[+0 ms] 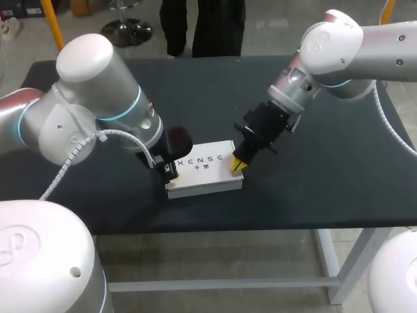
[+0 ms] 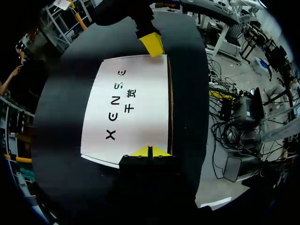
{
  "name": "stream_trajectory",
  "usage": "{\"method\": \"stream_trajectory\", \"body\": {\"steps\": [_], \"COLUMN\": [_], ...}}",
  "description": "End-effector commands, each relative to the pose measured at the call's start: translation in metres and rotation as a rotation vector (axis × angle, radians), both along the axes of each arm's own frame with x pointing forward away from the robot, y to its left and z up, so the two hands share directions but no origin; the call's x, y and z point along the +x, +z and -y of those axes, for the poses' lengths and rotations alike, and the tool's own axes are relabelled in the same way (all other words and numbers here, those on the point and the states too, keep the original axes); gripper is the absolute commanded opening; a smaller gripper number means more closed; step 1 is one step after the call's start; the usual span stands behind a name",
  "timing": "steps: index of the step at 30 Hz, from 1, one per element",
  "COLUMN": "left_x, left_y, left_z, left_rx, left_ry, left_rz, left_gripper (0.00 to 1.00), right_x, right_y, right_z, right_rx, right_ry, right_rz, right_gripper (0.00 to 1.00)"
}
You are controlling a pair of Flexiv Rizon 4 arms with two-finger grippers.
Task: Assemble the packaging by folding the flat box into shape, placing the metal phone stand inside, and closing the box properly
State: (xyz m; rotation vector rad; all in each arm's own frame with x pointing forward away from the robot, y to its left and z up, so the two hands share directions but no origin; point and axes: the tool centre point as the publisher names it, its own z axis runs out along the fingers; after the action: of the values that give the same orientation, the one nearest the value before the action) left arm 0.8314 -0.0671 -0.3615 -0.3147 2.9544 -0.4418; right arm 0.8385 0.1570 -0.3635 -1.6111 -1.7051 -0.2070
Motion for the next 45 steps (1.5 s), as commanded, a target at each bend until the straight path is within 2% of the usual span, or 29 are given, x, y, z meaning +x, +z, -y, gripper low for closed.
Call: {"method": "stream_trajectory", "body": {"steps": [1, 6, 9, 16, 17, 18, 19, 20, 21, 22, 25, 27, 28, 29, 30, 32, 37, 40, 42, 45], "left_x": [0.010, 0.009, 0.006, -0.008, -0.010, -0.011, -0.012, -0.013, -0.015, -0.018, -0.025, -0.031, -0.034, -0.038, -0.041, -0.048, -0.063, -0.070, -0.075, -0.075], "left_y": [-0.011, -0.021, -0.020, 0.011, 0.016, 0.021, 0.025, 0.027, 0.031, 0.036, 0.044, 0.049, 0.052, 0.054, 0.055, 0.058, 0.061, 0.063, 0.064, 0.064], "left_z": [0.003, 0.001, -0.002, 0.005, 0.008, 0.011, 0.015, 0.017, 0.020, 0.025, 0.036, 0.041, 0.045, 0.048, 0.051, 0.057, 0.072, 0.078, 0.079, 0.079], "left_rx": [-0.004, -0.011, -0.020, -0.012, -0.012, -0.012, -0.010, -0.005, 0.002, 0.009, 0.029, 0.035, 0.037, 0.042, 0.047, 0.058, 0.089, 0.090, 0.105, 0.105], "left_ry": [0.004, 0.015, 0.023, 0.043, 0.049, 0.058, 0.069, 0.083, 0.097, 0.128, 0.200, 0.242, 0.272, 0.291, 0.332, 0.356, 0.481, 0.556, 0.635, 0.635], "left_rz": [-0.029, -0.054, -0.056, -0.016, -0.021, -0.039, -0.052, -0.059, -0.068, -0.094, -0.135, -0.155, -0.176, -0.187, -0.197, -0.214, -0.233, -0.276, -0.333, -0.333], "left_gripper": [0.00, 0.00, 0.00, 0.00, 0.00, 0.04, 0.27, 0.40, 0.75, 1.00, 1.00, 1.00, 1.00, 1.00, 1.00, 1.00, 1.00, 1.00, 1.00, 1.00], "right_x": [0.003, 0.004, 0.003, 0.003, 0.004, 0.006, 0.009, 0.011, 0.013, 0.016, 0.023, 0.028, 0.030, 0.032, 0.034, 0.037, 0.044, 0.046, 0.048, 0.048], "right_y": [-0.014, -0.025, -0.023, 0.020, 0.027, 0.033, 0.039, 0.042, 0.049, 0.057, 0.072, 0.080, 0.083, 0.087, 0.090, 0.095, 0.103, 0.107, 0.112, 0.112], "right_z": [0.001, 0.002, 0.006, 0.018, 0.021, 0.025, 0.029, 0.031, 0.036, 0.042, 0.057, 0.068, 0.073, 0.078, 0.083, 0.093, 0.114, 0.124, 0.131, 0.131], "right_rx": [0.012, 0.016, 0.034, 0.073, 0.080, 0.087, 0.093, 0.095, 0.105, 0.114, 0.136, 0.152, 0.158, 0.163, 0.168, 0.182, 0.221, 0.212, 0.188, 0.188], "right_ry": [-0.003, -0.010, -0.020, -0.025, -0.027, -0.029, -0.034, -0.037, -0.034, -0.042, -0.047, -0.047, -0.051, -0.048, -0.043, -0.037, -0.009, -0.018, -0.030, -0.030], "right_rz": [-0.032, -0.068, -0.064, 0.089, 0.119, 0.151, 0.183, 0.201, 0.231, 0.280, 0.378, 0.437, 0.466, 0.501, 0.528, 0.609, 0.726, 0.802, 0.846, 0.846], "right_gripper": [0.00, 0.00, 0.00, 0.00, 0.00, 0.00, 0.00, 0.00, 0.07, 0.15, 0.41, 0.49, 0.65, 0.89, 1.00, 1.00, 1.00, 1.00, 1.00, 1.00]}}
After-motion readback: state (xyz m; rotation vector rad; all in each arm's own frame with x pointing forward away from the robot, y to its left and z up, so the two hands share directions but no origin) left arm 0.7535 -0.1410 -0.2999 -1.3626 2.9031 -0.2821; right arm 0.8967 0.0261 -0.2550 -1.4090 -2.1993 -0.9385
